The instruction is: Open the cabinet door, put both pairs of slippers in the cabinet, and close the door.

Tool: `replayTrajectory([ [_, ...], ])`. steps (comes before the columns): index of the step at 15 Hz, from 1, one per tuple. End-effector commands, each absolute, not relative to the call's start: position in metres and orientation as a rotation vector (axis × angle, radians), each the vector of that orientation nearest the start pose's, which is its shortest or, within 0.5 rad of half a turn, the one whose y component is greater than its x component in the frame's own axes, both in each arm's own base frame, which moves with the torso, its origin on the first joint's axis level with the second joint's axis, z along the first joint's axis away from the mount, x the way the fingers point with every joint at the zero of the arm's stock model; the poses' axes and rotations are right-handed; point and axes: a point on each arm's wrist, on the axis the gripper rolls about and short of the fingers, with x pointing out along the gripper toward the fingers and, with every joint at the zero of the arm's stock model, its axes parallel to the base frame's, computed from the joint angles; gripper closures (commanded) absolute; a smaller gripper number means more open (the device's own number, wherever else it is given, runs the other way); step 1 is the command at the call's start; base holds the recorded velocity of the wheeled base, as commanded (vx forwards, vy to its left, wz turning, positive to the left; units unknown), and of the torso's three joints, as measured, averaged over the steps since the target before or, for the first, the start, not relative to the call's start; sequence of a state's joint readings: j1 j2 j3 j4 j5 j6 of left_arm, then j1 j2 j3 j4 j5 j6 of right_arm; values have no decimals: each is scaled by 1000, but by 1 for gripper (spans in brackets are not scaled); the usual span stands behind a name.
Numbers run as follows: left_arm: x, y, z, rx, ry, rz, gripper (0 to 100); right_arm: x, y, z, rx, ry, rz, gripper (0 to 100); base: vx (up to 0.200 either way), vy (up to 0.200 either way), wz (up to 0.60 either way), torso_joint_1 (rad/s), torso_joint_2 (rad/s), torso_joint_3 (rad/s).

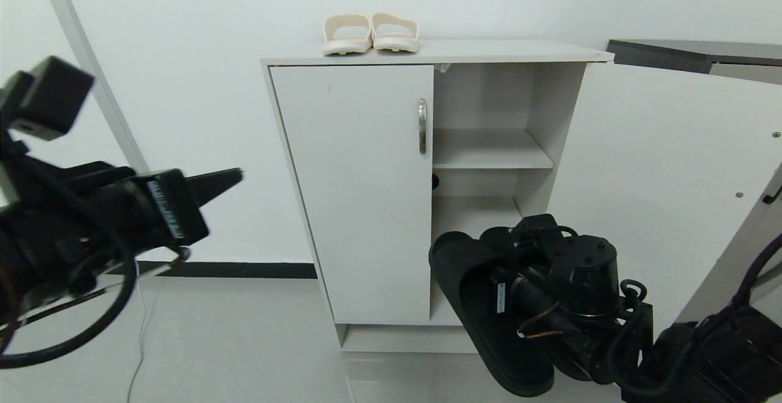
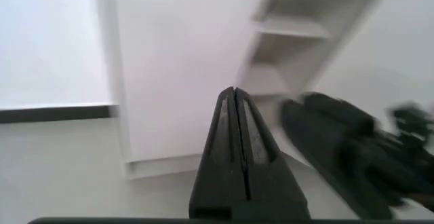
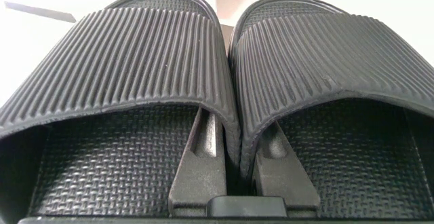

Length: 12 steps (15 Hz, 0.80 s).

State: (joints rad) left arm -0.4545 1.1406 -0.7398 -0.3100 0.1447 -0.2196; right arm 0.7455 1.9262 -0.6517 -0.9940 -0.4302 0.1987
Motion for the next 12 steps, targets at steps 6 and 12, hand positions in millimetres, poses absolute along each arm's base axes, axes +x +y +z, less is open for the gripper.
replayTrajectory([
  [6,24,5,200,-176,-59,220,100,252,217,93,16,297,270,100,0,0,0,0,0,0],
  [12,-12,7,132,-165,-69,273,100,249,218,92,10,299,277,100,0,0,0,0,0,0],
])
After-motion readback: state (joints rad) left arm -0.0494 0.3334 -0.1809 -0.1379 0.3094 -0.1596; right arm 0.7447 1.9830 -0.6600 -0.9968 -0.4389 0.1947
